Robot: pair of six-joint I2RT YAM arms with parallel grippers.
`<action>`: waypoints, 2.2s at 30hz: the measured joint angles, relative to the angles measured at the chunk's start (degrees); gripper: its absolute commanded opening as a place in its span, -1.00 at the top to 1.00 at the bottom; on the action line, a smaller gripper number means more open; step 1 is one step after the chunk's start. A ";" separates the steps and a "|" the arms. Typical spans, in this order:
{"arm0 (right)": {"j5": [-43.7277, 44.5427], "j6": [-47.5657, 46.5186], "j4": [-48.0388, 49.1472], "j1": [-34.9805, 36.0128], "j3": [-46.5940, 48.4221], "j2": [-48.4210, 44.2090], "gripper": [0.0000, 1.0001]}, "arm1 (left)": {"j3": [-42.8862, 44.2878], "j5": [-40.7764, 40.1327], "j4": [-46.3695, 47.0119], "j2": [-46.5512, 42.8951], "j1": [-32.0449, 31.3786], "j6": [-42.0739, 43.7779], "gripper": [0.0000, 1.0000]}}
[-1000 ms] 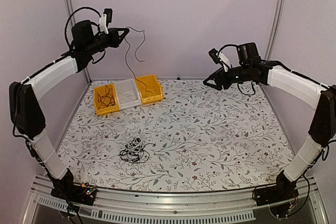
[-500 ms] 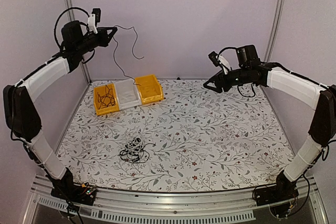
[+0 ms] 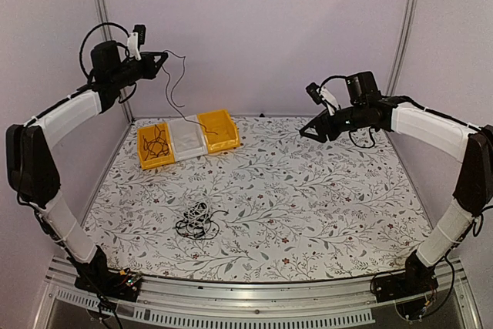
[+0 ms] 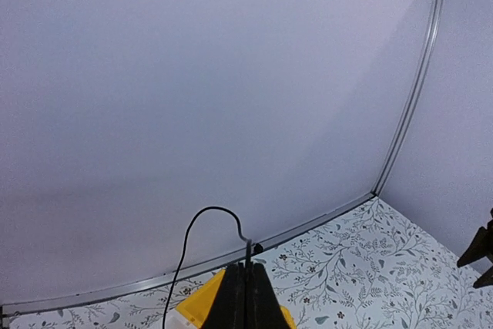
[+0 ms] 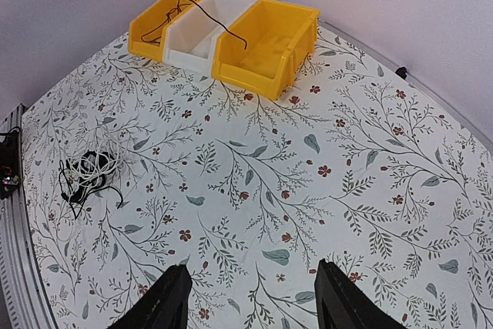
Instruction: Untangle the cables
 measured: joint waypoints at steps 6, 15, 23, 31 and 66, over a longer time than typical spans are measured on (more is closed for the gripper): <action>0.00 0.02 0.04 0.00 0.00 0.00 -0.18 | 0.20 0.61 -0.17 -0.13 0.24 0.33 1.00; 0.00 0.02 0.04 0.00 0.00 0.00 -0.18 | 1.60 1.01 -0.55 -2.25 0.48 0.79 1.00; -0.02 0.04 0.07 0.00 0.00 0.00 -0.19 | 2.32 0.98 -0.83 -3.67 1.97 1.77 1.00; 0.00 0.02 0.22 0.00 -0.24 0.00 -0.19 | -0.96 0.98 -1.20 -3.58 2.32 2.21 1.00; 1.79 -2.03 0.00 0.00 -5.44 -0.39 -0.20 | 0.15 -12.55 -0.50 21.75 -4.59 -5.16 1.00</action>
